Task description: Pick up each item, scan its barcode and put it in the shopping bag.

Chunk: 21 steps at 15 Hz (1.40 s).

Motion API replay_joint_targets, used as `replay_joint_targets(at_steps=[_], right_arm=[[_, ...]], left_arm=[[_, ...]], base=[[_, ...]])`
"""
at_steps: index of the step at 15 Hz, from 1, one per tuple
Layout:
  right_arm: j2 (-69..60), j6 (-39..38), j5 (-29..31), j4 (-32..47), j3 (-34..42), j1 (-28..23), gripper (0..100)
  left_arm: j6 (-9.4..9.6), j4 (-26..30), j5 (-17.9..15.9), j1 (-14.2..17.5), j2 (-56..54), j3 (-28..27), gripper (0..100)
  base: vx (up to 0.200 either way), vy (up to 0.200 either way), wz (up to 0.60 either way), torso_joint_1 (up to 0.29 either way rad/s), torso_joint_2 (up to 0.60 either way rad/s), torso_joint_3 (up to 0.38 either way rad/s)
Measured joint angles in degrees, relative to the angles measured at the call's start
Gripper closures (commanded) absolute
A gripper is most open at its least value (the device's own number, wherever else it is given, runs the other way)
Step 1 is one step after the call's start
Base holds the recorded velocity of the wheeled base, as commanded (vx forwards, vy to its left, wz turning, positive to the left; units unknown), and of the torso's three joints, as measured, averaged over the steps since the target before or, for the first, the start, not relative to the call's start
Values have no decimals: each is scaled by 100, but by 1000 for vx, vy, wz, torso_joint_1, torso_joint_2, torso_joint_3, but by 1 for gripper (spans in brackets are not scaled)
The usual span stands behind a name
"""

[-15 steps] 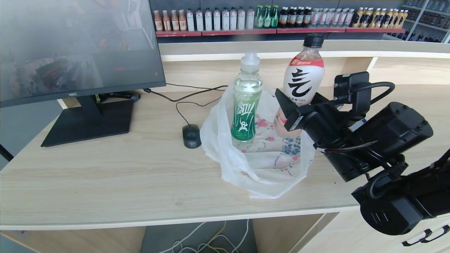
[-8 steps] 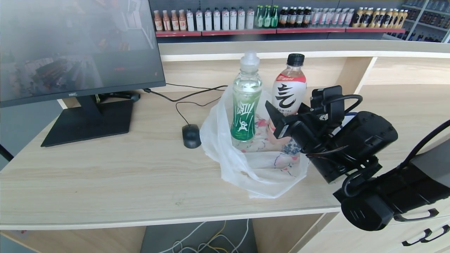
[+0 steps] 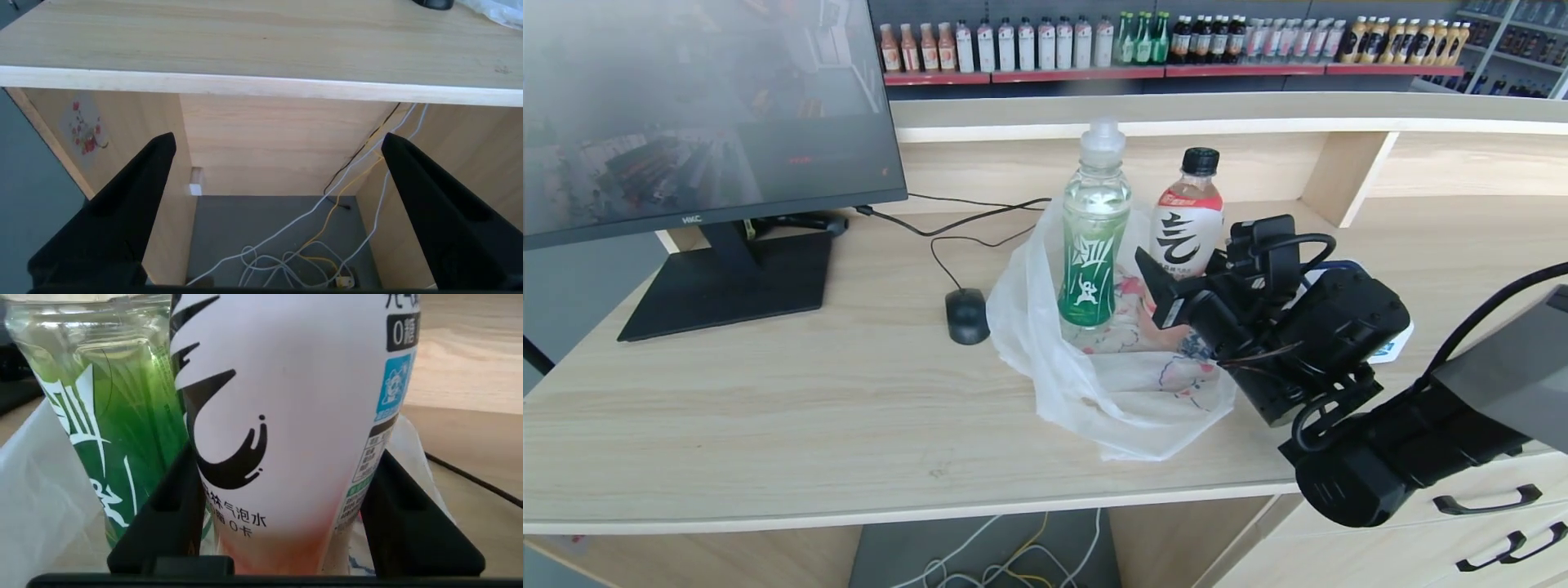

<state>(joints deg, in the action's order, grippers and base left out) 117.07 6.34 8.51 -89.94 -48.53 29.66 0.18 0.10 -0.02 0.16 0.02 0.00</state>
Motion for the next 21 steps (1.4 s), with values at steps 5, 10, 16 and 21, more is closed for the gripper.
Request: replay_joint_targets(at_steps=[5, 10, 16, 21], right_arm=[[151, 4, 2, -24, -161, -161, 100], [261, 6, 2, -7, -124, -166, 100], [236, 22, 13, -11, 94, -150, 100], [212, 26, 13, 15, 101, -124, 0]], left_arm=[[0, 0, 2, -2, 0, 0, 0], [0, 0, 2, 0, 0, 0, 0], [-2, 0, 0, 0, 0, 0, 0], [0, 0, 2, 0, 0, 0, 0]], base=[[0, 0, 0, 0, 0, 0], [0, 0, 0, 0, 0, 0], [0, 0, 0, 0, 0, 0], [0, 0, 0, 0, 0, 0]])
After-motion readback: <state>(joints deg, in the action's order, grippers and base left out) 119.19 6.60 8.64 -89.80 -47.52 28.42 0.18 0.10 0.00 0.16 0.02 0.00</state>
